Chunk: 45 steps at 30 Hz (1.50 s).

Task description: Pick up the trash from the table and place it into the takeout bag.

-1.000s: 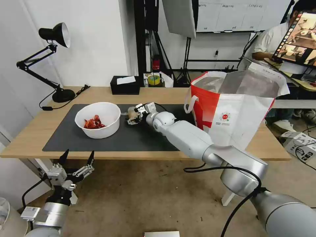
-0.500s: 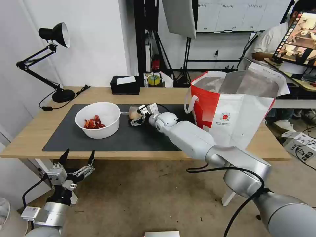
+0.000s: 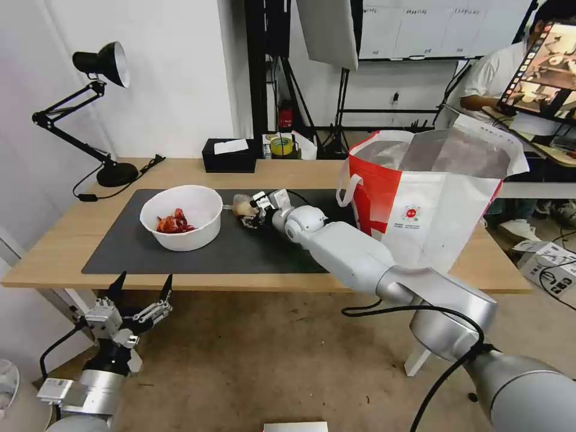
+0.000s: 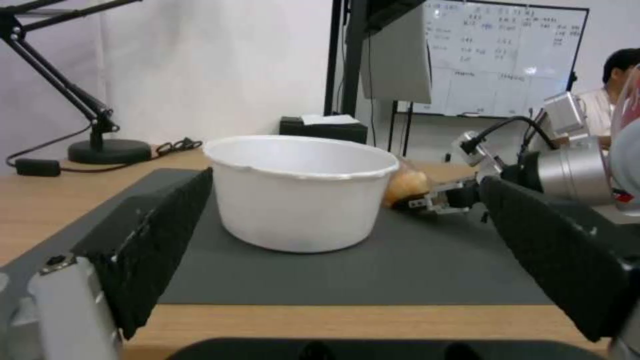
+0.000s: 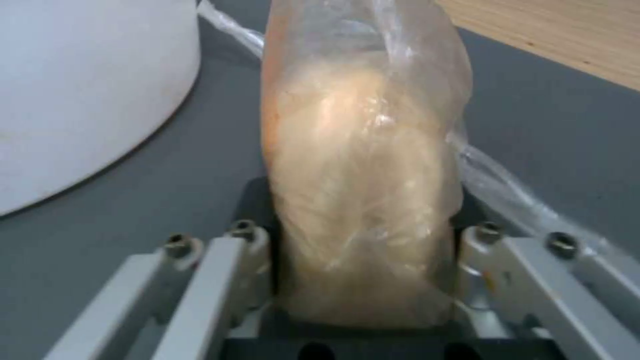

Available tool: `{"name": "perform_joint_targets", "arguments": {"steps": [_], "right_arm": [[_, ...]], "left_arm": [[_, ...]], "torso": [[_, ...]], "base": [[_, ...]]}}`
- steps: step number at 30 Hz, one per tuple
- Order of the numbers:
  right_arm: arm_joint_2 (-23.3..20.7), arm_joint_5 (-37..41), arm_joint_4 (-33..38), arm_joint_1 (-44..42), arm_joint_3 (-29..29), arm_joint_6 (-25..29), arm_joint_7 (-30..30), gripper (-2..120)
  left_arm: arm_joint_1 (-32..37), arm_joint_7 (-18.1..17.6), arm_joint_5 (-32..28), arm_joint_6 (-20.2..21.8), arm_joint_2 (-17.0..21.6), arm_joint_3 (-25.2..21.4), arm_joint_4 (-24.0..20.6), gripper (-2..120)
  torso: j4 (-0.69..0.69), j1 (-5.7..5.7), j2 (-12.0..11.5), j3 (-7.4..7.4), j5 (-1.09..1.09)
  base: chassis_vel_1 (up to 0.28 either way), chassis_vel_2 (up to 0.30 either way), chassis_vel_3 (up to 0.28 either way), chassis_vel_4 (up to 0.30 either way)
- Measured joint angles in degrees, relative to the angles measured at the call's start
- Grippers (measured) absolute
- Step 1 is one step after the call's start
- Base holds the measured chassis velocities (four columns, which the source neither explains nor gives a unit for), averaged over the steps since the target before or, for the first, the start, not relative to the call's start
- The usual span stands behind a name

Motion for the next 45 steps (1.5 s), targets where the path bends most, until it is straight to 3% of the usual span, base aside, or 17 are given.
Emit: {"name": "perform_joint_targets", "arguments": {"steps": [3,7,15,22,23,25,30,35,37,45], "right_arm": [[-1.9,0.8,2.3,-0.6,0.0,0.1,1.0,19],[-4.2,2.0,5.8,-1.4,0.0,0.1,2.2,10],[-9.2,3.2,15.5,-3.4,0.9,1.0,5.7,9],[-18.4,-0.4,32.5,-9.1,5.0,6.6,12.4,9],[-18.4,-0.4,32.5,-9.1,5.0,6.6,12.4,9],[-22.3,-2.6,39.7,-12.5,7.7,9.3,14.2,9],[-28.3,-5.7,50.0,-19.0,14.6,13.2,17.2,9],[-31.0,-7.8,55.2,-22.7,18.9,15.2,18.3,8],[-34.0,-10.2,59.9,-26.6,23.3,17.5,19.4,8],[-39.6,-12.2,67.7,-34.6,34.4,19.5,24.0,8]], "left_arm": [[0.0,0.0,0.1,0.0,0.0,0.2,0.0,100],[0.0,0.0,0.3,0.0,0.0,0.5,-0.1,100],[0.0,-0.1,0.3,0.0,0.3,0.3,-0.6,100],[0.3,-0.2,0.3,0.0,0.4,0.2,-1.1,100],[0.3,-0.2,0.3,0.0,0.4,0.2,-1.1,100],[0.4,-0.2,0.5,0.1,0.4,0.2,-1.3,100],[0.6,-0.2,0.5,0.1,0.4,0.2,-1.6,100],[0.8,-0.2,0.6,0.1,0.3,0.2,-1.6,100],[1.0,-0.2,0.6,0.0,0.4,0.1,-1.7,100],[0.7,-0.2,1.0,0.0,0.4,0.9,-1.8,100]], "torso": [[-0.05,0.0,0.0,0.0,-0.01],[-0.04,0.01,0.0,0.02,-0.02],[-0.03,0.01,0.0,0.02,-0.03],[-0.02,0.01,0.0,0.01,-0.01],[-0.02,0.01,0.0,0.01,-0.01],[-0.02,0.01,0.0,0.01,0.0],[-0.03,0.01,0.0,0.01,-0.01],[-0.02,0.01,0.0,0.0,0.0],[-0.03,0.0,0.0,0.0,-0.01],[-0.03,0.0,0.0,0.0,0.0]], "base": [[0.0,0.0,0.0,0.0],[0.0,0.0,0.0,0.0],[0.0,0.0,0.0,0.0],[0.0,0.0,0.0,0.0],[0.0,0.0,0.0,0.0],[0.0,0.0,0.0,0.0],[0.0,0.0,0.0,0.0],[0.0,0.0,0.0,0.0],[0.0,0.0,0.0,0.0],[0.0,0.0,0.0,0.0]]}}
